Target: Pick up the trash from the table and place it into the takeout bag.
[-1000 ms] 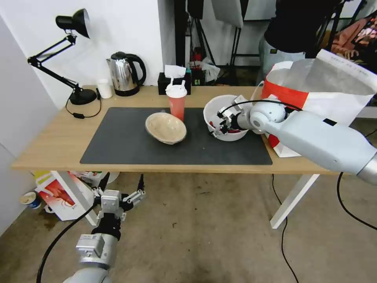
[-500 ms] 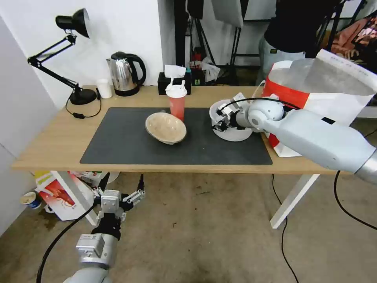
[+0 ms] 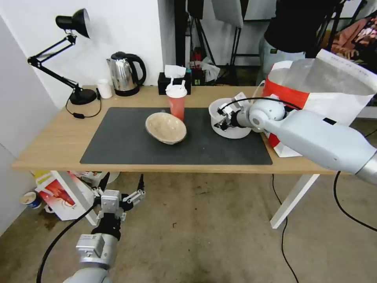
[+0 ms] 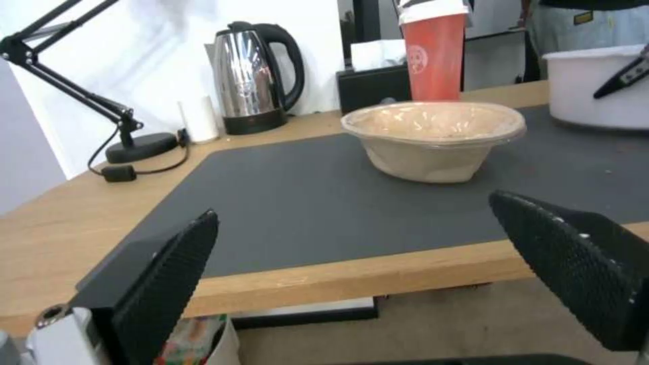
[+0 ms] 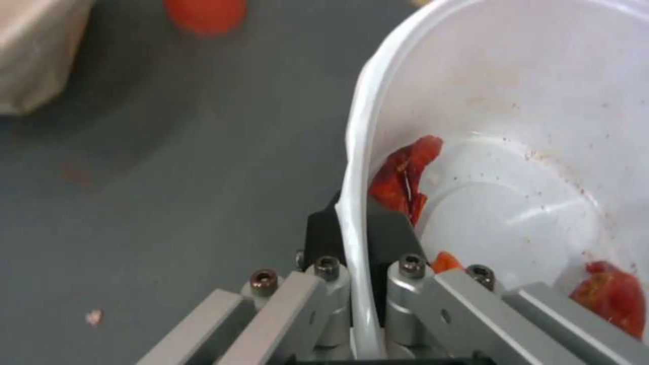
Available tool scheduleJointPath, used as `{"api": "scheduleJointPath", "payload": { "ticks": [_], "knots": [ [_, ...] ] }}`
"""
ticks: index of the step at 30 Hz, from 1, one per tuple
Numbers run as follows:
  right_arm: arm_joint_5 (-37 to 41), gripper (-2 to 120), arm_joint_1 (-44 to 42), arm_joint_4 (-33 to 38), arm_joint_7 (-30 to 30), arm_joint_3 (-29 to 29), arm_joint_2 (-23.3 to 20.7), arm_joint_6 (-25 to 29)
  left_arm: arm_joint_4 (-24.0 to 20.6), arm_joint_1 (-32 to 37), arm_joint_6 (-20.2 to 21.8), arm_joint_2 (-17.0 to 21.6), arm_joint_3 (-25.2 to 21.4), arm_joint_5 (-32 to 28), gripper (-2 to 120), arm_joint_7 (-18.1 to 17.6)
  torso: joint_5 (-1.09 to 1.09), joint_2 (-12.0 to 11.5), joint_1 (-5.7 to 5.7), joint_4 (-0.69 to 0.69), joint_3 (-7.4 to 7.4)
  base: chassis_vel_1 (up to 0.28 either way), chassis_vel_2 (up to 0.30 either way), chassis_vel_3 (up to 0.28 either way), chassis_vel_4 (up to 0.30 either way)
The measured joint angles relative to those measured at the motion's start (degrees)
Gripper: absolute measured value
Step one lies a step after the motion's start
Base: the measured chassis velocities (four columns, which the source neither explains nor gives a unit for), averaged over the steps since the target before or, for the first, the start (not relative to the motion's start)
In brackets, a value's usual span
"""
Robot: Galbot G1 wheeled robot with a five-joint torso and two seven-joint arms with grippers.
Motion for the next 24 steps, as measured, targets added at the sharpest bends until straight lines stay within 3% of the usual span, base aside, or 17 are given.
{"api": "scheduleJointPath", "payload": {
  "ticks": [24],
  "knots": [
    [8.8,0,7.0,1.1,-1.8,10.1,-0.3,3.5,0.0,0.0,0.0,0.0,0.0,0.0,100,0.0,-0.01,0.0,0.0,0.0,0.0,0.0,0.0,0.0,0.0]
  ]
}}
